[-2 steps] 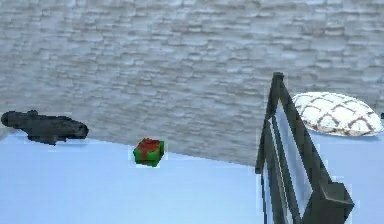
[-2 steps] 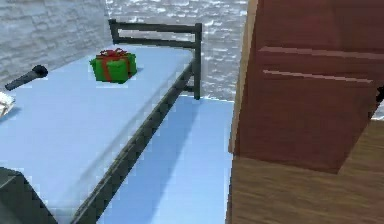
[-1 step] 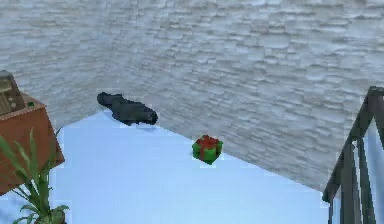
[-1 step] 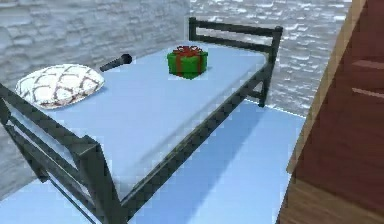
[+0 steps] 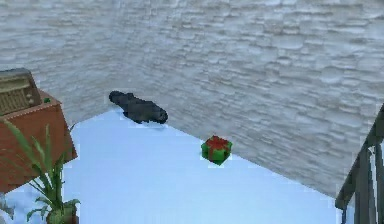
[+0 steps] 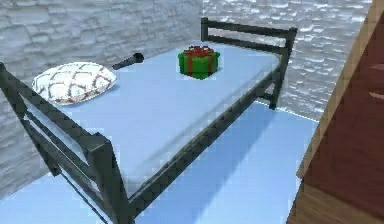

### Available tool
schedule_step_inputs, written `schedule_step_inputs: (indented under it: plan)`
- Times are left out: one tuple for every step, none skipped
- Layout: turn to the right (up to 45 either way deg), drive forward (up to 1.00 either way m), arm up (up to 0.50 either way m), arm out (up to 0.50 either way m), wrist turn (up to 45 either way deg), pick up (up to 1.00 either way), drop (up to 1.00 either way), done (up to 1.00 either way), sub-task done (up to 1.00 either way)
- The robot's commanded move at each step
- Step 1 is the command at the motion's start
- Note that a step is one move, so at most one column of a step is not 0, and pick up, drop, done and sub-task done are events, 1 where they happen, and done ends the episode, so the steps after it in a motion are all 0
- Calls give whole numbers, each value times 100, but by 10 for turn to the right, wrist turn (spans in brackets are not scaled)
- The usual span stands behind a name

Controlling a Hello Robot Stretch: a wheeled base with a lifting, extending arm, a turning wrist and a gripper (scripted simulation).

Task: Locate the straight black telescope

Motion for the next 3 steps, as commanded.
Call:
schedule_step_inputs:
  plan:
    - [0,100,0,0,0,0,0,0,0]
    - [0,45,0,0,0,0,0,0,0]
    - [-330,0,0,0,0,0,0,0,0]
